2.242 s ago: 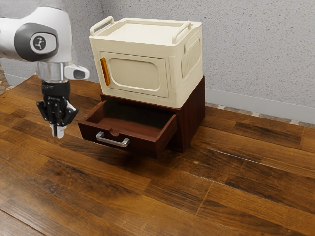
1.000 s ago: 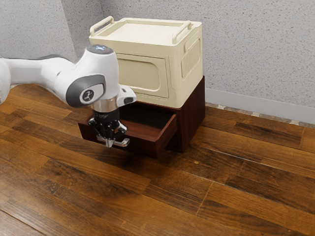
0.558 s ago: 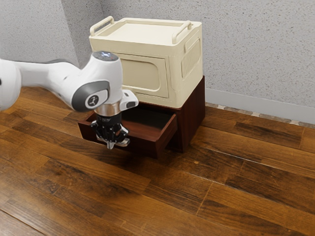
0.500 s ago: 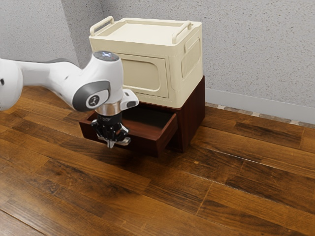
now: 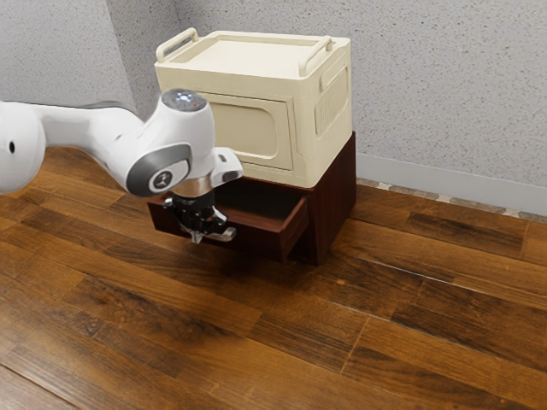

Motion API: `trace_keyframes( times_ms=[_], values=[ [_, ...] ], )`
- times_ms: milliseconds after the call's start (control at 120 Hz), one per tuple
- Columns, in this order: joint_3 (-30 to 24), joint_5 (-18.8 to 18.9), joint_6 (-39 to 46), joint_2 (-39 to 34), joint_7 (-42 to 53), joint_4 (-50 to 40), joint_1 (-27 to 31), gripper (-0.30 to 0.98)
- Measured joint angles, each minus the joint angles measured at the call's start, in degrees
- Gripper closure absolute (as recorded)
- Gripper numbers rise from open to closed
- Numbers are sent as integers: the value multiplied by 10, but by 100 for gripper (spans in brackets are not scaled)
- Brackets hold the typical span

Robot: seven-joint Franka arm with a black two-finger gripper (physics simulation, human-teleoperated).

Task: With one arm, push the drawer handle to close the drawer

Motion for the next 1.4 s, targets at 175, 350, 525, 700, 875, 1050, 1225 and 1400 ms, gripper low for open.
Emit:
trace_keyframes(
  times_ms=[175,350,525,700,875,1050,1225,1400],
  values=[
    [0,11,17,4,-1,3,1,79],
    [0,22,39,13,-3,5,3,79],
    [0,36,66,16,-3,5,2,79],
    [0,45,91,23,-4,4,2,79],
    [0,57,116,31,-4,5,2,79],
    [0,68,141,44,-4,12,3,79],
    [0,81,169,60,-5,20,7,78],
    [0,90,188,73,-5,35,8,78]
  ],
)
